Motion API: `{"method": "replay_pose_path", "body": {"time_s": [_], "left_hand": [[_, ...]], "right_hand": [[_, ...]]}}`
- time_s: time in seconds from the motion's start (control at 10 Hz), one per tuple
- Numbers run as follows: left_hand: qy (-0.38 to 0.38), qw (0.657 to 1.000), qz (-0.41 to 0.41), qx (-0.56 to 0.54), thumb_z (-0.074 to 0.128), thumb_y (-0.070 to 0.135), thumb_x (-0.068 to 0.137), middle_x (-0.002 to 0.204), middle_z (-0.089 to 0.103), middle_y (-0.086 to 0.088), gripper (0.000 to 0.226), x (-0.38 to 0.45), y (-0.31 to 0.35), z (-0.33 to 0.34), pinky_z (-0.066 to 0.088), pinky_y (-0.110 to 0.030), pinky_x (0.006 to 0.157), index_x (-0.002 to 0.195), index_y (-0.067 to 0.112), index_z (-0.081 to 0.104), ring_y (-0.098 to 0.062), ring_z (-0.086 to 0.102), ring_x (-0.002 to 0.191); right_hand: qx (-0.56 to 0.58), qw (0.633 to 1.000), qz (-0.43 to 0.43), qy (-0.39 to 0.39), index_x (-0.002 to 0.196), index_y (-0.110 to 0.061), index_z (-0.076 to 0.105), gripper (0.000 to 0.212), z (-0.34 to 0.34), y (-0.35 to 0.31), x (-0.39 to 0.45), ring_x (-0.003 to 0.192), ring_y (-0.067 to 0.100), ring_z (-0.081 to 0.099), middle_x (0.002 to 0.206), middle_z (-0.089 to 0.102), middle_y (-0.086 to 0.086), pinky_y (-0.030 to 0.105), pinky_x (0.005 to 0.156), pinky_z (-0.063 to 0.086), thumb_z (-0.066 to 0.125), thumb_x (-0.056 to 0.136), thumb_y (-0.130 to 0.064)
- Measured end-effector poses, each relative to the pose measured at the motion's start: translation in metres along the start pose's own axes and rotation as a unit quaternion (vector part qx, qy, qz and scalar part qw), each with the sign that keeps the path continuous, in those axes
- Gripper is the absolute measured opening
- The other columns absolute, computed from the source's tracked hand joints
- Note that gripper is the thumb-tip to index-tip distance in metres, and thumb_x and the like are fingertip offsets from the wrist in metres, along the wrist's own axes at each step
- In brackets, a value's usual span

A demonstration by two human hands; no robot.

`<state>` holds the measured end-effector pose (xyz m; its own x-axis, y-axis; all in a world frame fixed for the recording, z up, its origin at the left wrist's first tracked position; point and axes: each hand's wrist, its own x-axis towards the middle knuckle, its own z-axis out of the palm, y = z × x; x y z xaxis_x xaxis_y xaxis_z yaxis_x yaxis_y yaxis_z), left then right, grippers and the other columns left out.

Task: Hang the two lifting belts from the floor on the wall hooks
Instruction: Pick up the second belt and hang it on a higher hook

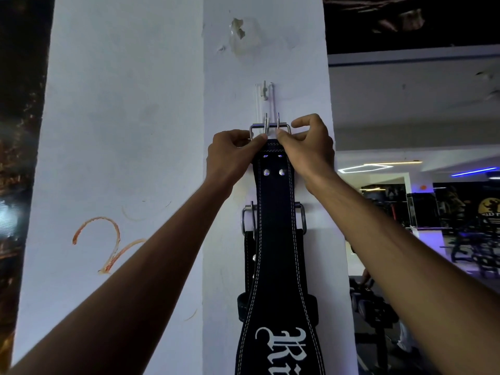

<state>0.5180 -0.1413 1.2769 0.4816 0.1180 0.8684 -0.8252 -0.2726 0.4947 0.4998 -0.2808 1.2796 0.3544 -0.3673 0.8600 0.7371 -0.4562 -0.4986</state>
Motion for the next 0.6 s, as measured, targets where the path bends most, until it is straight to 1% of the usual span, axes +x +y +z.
{"method": "replay_pose_path", "body": {"time_s": [0.1, 0.2, 0.3, 0.4, 0.5, 0.6], "left_hand": [[0.033, 0.999, -0.023, -0.006, 0.074, 0.047, 0.075, 0.08, 0.078, 0.002, 0.032, 0.003, 0.003, 0.005, 0.052, -0.031, 0.075, 0.086, 0.017, 0.077, -0.009, 0.068, 0.072], [0.059, 0.997, -0.051, 0.0, 0.072, 0.039, 0.075, 0.077, 0.075, -0.004, 0.031, 0.003, 0.007, 0.009, 0.05, -0.031, 0.071, 0.085, 0.01, 0.076, -0.012, 0.064, 0.069], [0.073, 0.995, -0.072, 0.01, 0.069, 0.037, 0.074, 0.072, 0.067, 0.006, 0.029, 0.003, 0.01, 0.011, 0.048, -0.029, 0.07, 0.084, 0.011, 0.073, -0.016, 0.064, 0.071], [0.071, 0.994, -0.077, 0.016, 0.067, 0.039, 0.074, 0.074, 0.067, 0.008, 0.026, 0.004, 0.011, 0.012, 0.051, -0.032, 0.075, 0.082, 0.015, 0.071, -0.018, 0.066, 0.076], [0.063, 0.995, -0.079, 0.012, 0.065, 0.044, 0.075, 0.075, 0.067, 0.006, 0.029, 0.005, 0.008, 0.012, 0.055, -0.036, 0.08, 0.082, 0.016, 0.07, -0.02, 0.066, 0.078], [0.05, 0.994, -0.09, -0.022, 0.059, 0.053, 0.072, 0.077, 0.067, 0.002, 0.034, 0.004, 0.009, 0.01, 0.057, -0.046, 0.089, 0.075, 0.019, 0.065, -0.025, 0.066, 0.08]], "right_hand": [[0.012, 1.0, 0.02, 0.003, 0.109, -0.024, 0.056, 0.034, 0.002, 0.001, 0.003, 0.087, 0.019, 0.066, 0.079, 0.062, -0.012, 0.042, 0.087, 0.055, 0.07, 0.082, -0.039], [0.019, 0.999, 0.037, -0.006, 0.108, -0.024, 0.057, 0.034, 0.003, -0.001, 0.005, 0.088, 0.018, 0.065, 0.079, 0.061, -0.011, 0.041, 0.088, 0.055, 0.07, 0.079, -0.035], [0.023, 0.998, 0.053, -0.014, 0.109, -0.025, 0.057, 0.036, 0.004, -0.004, 0.008, 0.091, 0.018, 0.066, 0.081, 0.061, -0.011, 0.041, 0.088, 0.055, 0.07, 0.077, -0.035], [0.019, 0.999, 0.046, -0.009, 0.108, -0.025, 0.057, 0.036, 0.003, -0.004, 0.005, 0.089, 0.017, 0.066, 0.081, 0.062, -0.011, 0.04, 0.086, 0.056, 0.07, 0.077, -0.037], [0.039, 0.998, 0.04, -0.006, 0.107, -0.025, 0.058, 0.033, 0.006, -0.001, 0.003, 0.087, 0.017, 0.066, 0.08, 0.063, -0.011, 0.041, 0.085, 0.056, 0.069, 0.079, -0.038], [0.059, 0.997, 0.037, 0.012, 0.107, -0.025, 0.058, 0.029, 0.006, 0.003, -0.004, 0.084, 0.015, 0.066, 0.081, 0.064, -0.011, 0.037, 0.081, 0.054, 0.066, 0.082, -0.038]]}}
